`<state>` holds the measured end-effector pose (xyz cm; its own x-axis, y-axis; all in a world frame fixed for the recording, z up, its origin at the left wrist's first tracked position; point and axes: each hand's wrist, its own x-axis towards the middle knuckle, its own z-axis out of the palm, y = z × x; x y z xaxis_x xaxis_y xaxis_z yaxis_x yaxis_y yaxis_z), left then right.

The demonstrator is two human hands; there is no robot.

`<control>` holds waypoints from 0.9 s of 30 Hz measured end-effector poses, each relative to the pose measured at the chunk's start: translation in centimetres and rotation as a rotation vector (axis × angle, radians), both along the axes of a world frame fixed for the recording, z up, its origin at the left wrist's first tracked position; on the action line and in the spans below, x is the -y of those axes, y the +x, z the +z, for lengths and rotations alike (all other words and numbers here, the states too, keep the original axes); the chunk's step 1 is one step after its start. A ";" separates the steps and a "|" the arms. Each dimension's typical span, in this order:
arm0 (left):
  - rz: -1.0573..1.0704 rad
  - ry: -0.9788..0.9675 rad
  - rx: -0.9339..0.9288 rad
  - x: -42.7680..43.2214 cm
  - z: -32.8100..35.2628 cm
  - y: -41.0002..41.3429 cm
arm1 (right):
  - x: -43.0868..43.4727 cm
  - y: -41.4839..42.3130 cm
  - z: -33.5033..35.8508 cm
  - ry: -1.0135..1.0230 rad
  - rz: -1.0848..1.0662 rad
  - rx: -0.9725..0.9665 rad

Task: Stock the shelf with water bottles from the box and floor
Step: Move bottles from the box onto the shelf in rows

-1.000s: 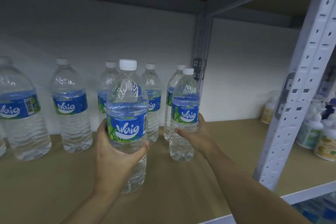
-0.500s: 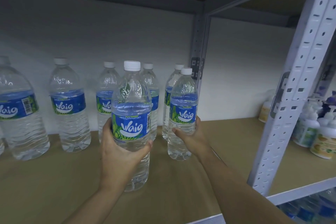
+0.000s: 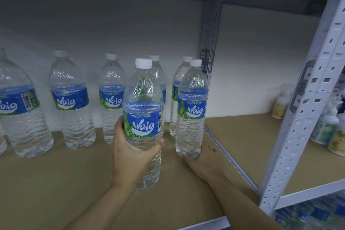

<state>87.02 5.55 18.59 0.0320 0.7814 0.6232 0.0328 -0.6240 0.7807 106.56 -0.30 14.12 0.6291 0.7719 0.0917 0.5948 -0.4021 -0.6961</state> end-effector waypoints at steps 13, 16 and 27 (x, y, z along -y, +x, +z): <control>-0.017 -0.001 0.016 -4.6 0.5 5.0 | -0.9 0.5 -0.7 -0.012 0.000 0.164; 0.004 -0.013 0.014 -5.5 -0.2 5.7 | -1.1 0.5 -0.7 -0.055 0.008 0.173; -0.094 -0.037 -0.040 -6.2 -0.6 6.1 | -1.2 1.3 -1.6 -0.017 -0.030 0.173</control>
<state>93.07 11.75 17.95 0.1306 0.7960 0.5910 0.0064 -0.5968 0.8024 107.89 0.88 12.52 0.6275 0.7555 0.1882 0.6931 -0.4318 -0.5772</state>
